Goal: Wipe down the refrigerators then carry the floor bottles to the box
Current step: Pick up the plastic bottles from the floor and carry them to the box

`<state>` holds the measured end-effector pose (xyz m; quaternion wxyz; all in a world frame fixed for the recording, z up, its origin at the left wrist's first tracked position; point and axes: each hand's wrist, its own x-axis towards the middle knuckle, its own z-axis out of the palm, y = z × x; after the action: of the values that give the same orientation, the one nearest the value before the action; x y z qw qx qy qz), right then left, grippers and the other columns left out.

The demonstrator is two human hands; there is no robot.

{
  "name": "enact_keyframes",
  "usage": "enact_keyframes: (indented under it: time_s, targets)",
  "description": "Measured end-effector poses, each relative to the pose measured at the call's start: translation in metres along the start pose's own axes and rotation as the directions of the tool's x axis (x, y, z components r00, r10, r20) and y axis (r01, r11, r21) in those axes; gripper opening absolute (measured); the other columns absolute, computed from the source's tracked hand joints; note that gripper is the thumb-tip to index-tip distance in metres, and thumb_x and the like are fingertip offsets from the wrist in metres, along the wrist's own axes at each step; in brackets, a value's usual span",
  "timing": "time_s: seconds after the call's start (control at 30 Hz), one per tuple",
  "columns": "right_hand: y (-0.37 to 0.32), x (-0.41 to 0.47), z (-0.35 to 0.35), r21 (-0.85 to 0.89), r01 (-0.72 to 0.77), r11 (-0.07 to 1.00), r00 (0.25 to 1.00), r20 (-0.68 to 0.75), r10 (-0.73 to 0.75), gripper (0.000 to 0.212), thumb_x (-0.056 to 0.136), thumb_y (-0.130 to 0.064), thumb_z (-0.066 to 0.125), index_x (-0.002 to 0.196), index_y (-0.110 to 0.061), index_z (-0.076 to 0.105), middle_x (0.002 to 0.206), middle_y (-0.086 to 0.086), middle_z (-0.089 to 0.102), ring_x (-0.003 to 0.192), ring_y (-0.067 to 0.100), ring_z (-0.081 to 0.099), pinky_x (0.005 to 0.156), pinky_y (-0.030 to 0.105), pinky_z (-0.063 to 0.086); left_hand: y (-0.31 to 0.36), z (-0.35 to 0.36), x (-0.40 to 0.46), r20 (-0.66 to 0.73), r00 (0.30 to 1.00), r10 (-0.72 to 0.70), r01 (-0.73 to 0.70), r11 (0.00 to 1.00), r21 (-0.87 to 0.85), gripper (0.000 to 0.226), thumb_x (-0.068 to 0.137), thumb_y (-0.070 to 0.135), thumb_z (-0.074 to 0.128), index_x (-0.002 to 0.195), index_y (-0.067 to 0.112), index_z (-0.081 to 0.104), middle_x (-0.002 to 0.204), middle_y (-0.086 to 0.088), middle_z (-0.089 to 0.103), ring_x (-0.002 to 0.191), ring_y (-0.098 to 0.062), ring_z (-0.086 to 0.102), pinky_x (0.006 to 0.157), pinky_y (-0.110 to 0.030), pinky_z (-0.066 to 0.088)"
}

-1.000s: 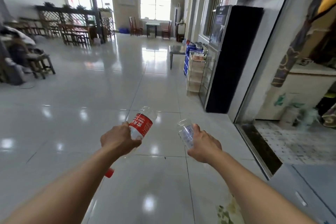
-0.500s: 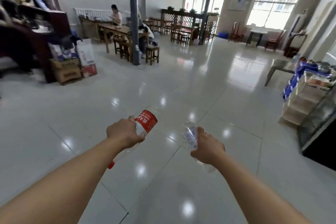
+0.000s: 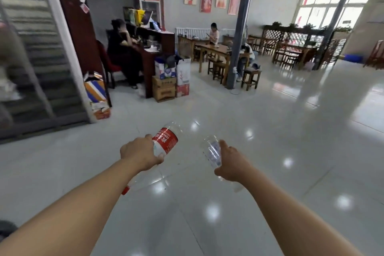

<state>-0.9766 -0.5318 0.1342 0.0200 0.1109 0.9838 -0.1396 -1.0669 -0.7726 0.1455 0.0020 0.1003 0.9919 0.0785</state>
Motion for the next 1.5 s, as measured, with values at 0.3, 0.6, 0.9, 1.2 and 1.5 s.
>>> enact_keyframes:
  time_s: [0.3, 0.6, 0.9, 1.2, 1.5]
  targets:
    - [-0.131, 0.138, 0.047, -0.065, 0.248, 0.967, 0.963, 0.121, -0.239, 0.06, 0.075, -0.022, 0.066, 0.123, -0.017, 0.031, 0.111, 0.01, 0.056, 0.101, 0.032, 0.058, 0.074, 0.033, 0.042, -0.144, -0.005, 0.066, 0.023, 0.959, -0.281, 0.281, 0.96, -0.009, 0.071, 0.068, 0.06, 0.067, 0.123, 0.023, 0.043, 0.11, 0.001, 0.059, 0.096, -0.018, 0.057, 0.07, -0.029, 0.043]
    - [-0.238, 0.316, 0.085, -0.066, 0.5, 0.863, 0.846, 0.25, -0.471, 0.068, 0.076, -0.027, 0.068, 0.13, -0.018, 0.028, 0.115, 0.009, 0.056, 0.105, 0.031, 0.057, 0.076, 0.033, 0.042, -0.228, 0.004, 0.163, 0.021, 0.83, -0.557, 0.557, 0.83, -0.027, 0.071, 0.07, 0.055, 0.07, 0.126, 0.021, 0.042, 0.117, -0.002, 0.058, 0.102, -0.021, 0.058, 0.081, -0.032, 0.046]
    - [-0.363, 0.434, 0.129, -0.031, 0.703, 0.711, 0.671, 0.362, -0.648, 0.07, 0.074, -0.028, 0.068, 0.131, -0.019, 0.028, 0.107, 0.005, 0.057, 0.096, 0.027, 0.059, 0.067, 0.03, 0.041, -0.32, 0.007, 0.218, 0.05, 0.661, -0.749, 0.75, 0.661, -0.014, 0.071, 0.071, 0.057, 0.069, 0.125, 0.019, 0.043, 0.118, -0.004, 0.057, 0.105, -0.022, 0.057, 0.086, -0.034, 0.048]
    - [-0.528, 0.522, 0.176, -0.007, 0.801, 0.599, 0.555, 0.384, -0.738, 0.074, 0.074, -0.027, 0.07, 0.133, -0.02, 0.027, 0.112, 0.007, 0.058, 0.096, 0.026, 0.06, 0.078, 0.037, 0.053, -0.471, -0.003, 0.285, 0.024, 0.534, -0.845, 0.845, 0.532, -0.055, 0.071, 0.069, 0.059, 0.069, 0.123, 0.021, 0.043, 0.114, -0.002, 0.059, 0.101, -0.02, 0.058, 0.079, -0.032, 0.044]
    - [-0.701, 0.593, 0.204, 0.025, 0.882, 0.47, 0.425, 0.386, -0.819, 0.079, 0.076, -0.029, 0.07, 0.138, -0.02, 0.023, 0.117, 0.008, 0.057, 0.099, 0.026, 0.06, 0.082, 0.039, 0.054, -0.602, -0.048, 0.336, 0.015, 0.393, -0.919, 0.918, 0.392, -0.056, 0.071, 0.071, 0.055, 0.069, 0.127, 0.019, 0.043, 0.119, -0.003, 0.057, 0.107, -0.02, 0.057, 0.089, -0.035, 0.049]
